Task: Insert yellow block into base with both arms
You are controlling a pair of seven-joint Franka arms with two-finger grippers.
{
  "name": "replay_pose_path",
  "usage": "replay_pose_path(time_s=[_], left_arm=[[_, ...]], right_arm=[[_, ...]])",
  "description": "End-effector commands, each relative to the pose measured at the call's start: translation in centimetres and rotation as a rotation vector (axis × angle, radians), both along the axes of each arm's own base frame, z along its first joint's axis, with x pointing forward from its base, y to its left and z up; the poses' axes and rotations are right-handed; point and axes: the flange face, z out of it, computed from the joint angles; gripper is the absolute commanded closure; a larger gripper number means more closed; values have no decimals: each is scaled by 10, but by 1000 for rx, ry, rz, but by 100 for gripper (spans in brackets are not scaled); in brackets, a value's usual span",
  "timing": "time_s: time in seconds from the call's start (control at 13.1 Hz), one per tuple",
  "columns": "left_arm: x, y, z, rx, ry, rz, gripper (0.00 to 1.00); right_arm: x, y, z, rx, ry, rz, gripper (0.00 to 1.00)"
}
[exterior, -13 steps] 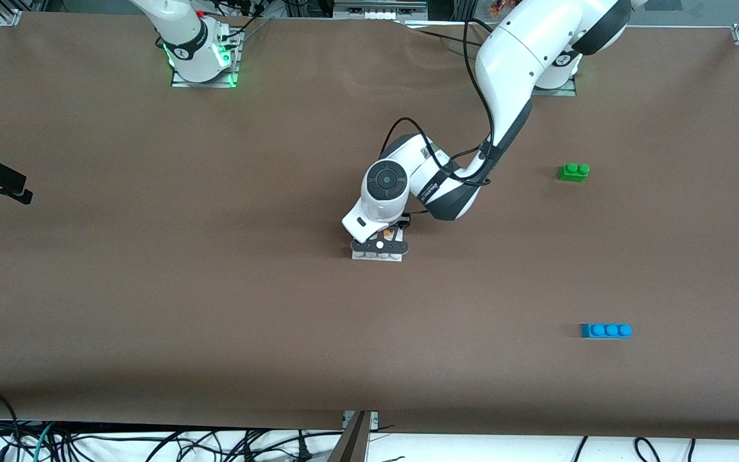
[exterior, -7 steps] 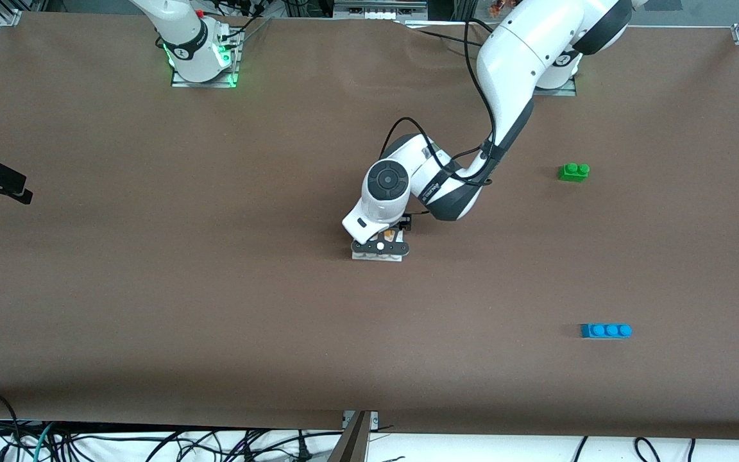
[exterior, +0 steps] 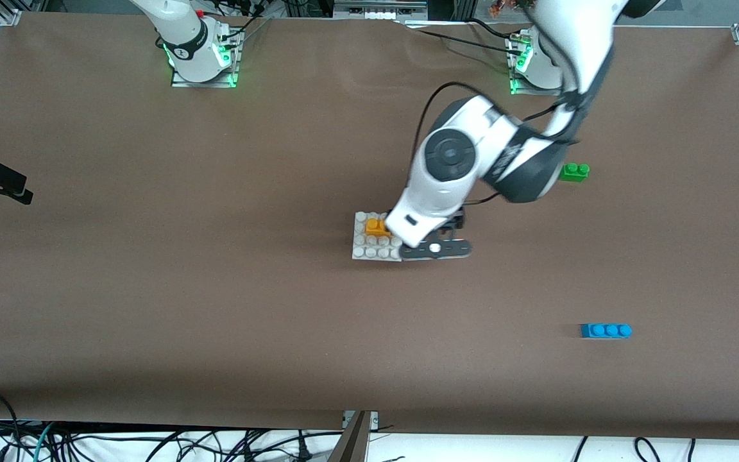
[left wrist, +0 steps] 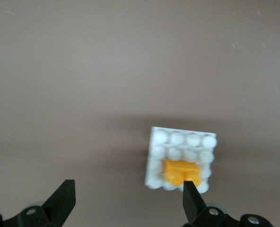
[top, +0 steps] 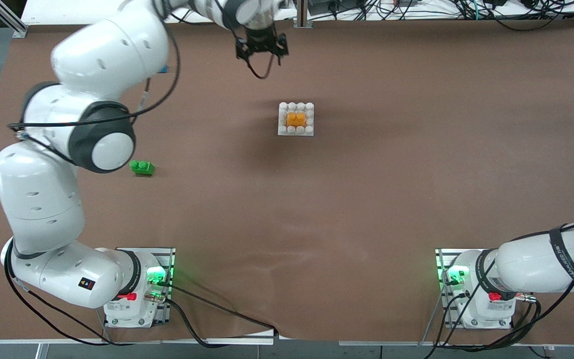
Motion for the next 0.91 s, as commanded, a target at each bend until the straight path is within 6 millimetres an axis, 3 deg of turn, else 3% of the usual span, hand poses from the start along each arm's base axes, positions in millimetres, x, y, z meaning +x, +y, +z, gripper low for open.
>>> replay_pose_path(time_s=[0.0, 0.23, 0.38, 0.53, 0.61, 0.84], left_arm=[[-4, 55, 48, 57, 37, -67, 0], [-1, 139, 105, 76, 77, -149, 0], [-10, 191, 146, 16, 63, -193, 0], [-33, 242, 161, 19, 64, -215, 0], [-44, 260, 159, 33, 67, -208, 0], [-58, 293, 163, 43, 62, -207, 0]], right_arm=[[0, 0, 4, -6, -6, 17, 0], [0, 2, 4, -6, -6, 18, 0], [0, 2, 4, -6, -4, 18, 0], [0, 2, 4, -7, -2, 18, 0], [0, 2, 4, -7, -2, 20, 0], [0, 2, 3, -7, -1, 18, 0]])
